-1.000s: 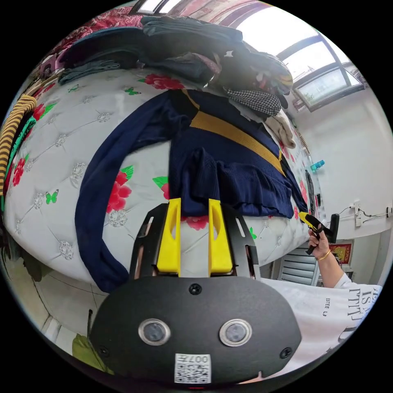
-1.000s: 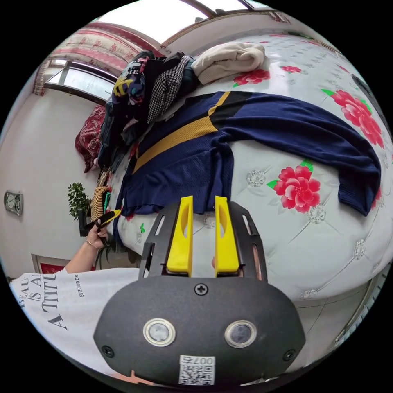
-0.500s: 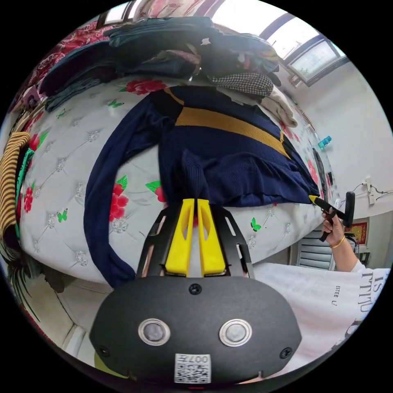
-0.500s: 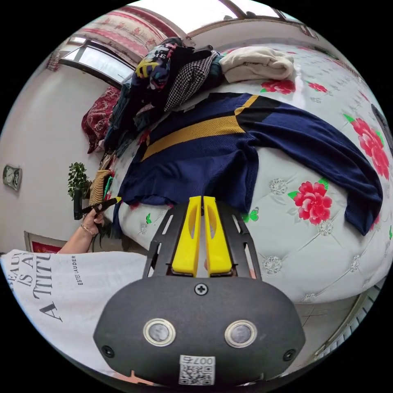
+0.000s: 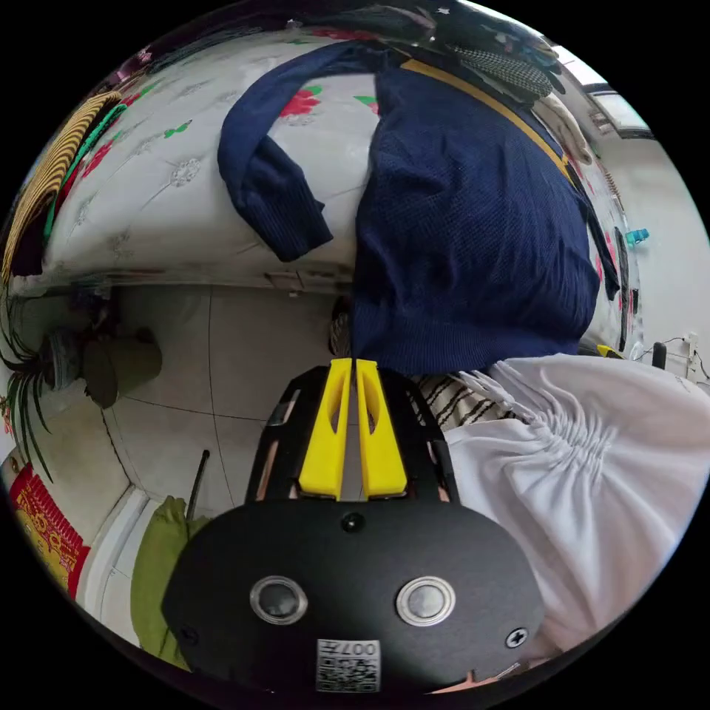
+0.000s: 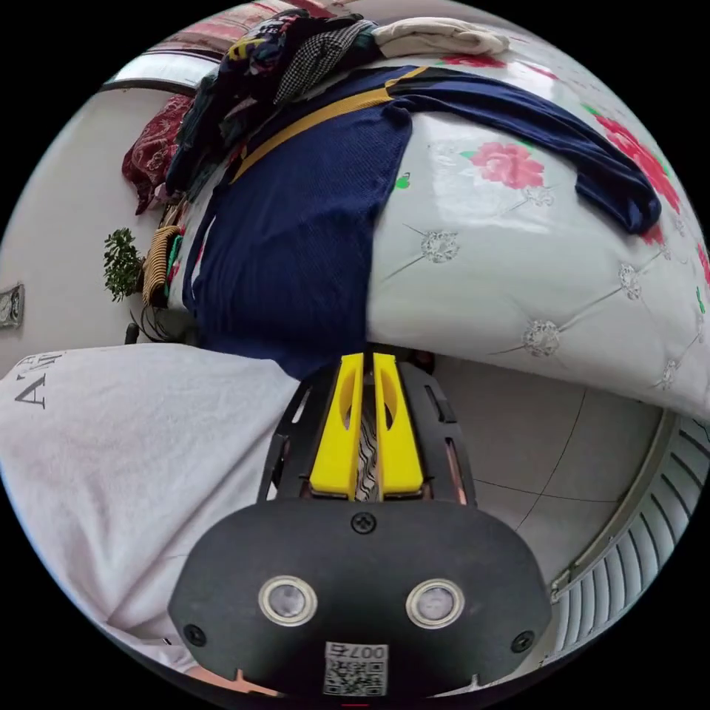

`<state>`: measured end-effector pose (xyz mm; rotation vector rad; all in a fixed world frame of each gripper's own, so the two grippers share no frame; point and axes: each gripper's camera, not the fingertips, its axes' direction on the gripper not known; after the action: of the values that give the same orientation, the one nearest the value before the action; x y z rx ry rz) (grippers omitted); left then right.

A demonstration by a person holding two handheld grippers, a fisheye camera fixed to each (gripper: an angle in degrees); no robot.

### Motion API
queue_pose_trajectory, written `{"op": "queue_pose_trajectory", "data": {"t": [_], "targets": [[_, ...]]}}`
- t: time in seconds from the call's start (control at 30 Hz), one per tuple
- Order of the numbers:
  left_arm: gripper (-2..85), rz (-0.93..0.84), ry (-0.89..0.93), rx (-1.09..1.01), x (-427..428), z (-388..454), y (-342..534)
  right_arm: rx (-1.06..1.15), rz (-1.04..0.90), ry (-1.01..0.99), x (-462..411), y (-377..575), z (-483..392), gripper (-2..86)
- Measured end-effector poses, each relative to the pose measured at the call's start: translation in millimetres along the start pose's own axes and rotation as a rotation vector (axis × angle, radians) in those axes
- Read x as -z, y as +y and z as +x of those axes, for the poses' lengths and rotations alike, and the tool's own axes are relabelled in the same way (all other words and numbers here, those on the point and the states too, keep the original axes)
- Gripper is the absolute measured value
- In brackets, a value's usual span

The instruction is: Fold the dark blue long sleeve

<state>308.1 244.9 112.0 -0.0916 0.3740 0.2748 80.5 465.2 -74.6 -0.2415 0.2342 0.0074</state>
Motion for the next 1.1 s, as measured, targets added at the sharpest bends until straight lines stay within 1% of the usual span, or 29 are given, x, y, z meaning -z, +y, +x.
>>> {"op": "queue_pose_trajectory", "data": {"t": [0.07,0.1,0.17,0.27,0.4,0.5,0.53,0.63,0.7,0.73,0.77,0.83,0.93,0.97,1.03,1.1], "targets": [[-0.9,-0.026,-0.016,0.026,-4.9,2.7,-2.1,-0.063,0.152,0.064,25.6,-10.5,10.0,3.7],[-1.0,-0.018,-0.024,0.036,-1.5,5.6,-3.6,-0.083,0.190,0.091,33.4,-13.5,14.2,4.1],[-1.0,0.002,-0.019,0.038,7.9,10.8,-7.0,-0.185,0.329,0.209,63.3,-26.2,36.9,5.3],[-1.0,0.037,-0.014,0.050,25.9,20.1,-15.5,-0.318,0.441,0.317,88.9,-44.7,69.6,6.4],[-0.9,0.087,0.000,0.063,51.5,37.9,-26.6,-0.399,0.437,0.298,92.0,-79.2,100.6,6.9],[-0.8,0.114,0.003,0.081,67.5,48.6,-31.3,-0.437,0.331,0.290,72.6,-110.0,116.7,6.0],[-0.6,0.131,0.010,0.096,74.7,50.1,-31.9,-0.425,0.362,0.371,75.1,-114.5,109.5,4.9],[0.5,0.171,0.000,0.127,92.0,50.0,-31.9,-0.346,0.208,0.457,80.5,-141.0,103.6,1.9],[3.5,0.177,-0.020,0.139,98.7,47.4,-32.3,-0.330,0.251,0.634,109.5,-147.3,96.3,1.5],[4.6,0.176,-0.033,0.151,102.0,43.9,-32.7,-0.354,0.310,0.752,135.6,-147.8,93.8,1.6],[5.2,0.177,-0.038,0.160,103.6,41.6,-32.9,-0.372,0.352,0.807,160.3,-148.0,93.9,2.0],[6.4,0.195,-0.037,0.199,109.6,29.1,-35.2,-0.390,0.345,0.816,186.6,-150.6,99.6,3.1],[7.6,0.227,-0.050,0.226,116.0,12.5,-46.4,-0.506,0.217,0.845,198.7,-145.6,118.1,5.6],[7.7,0.230,-0.056,0.221,117.3,10.0,-50.2,-0.553,0.206,0.821,197.7,-135.0,120.4,6.1],[8.4,0.217,-0.097,0.175,123.7,2.1,-70.6,-0.615,0.268,0.764,194.3,-113.9,113.1,6.6],[8.6,0.217,-0.157,0.142,130.9,-4.4,-87.2,-0.623,0.363,0.644,183.4,-94.5,95.4,6.7]]}}
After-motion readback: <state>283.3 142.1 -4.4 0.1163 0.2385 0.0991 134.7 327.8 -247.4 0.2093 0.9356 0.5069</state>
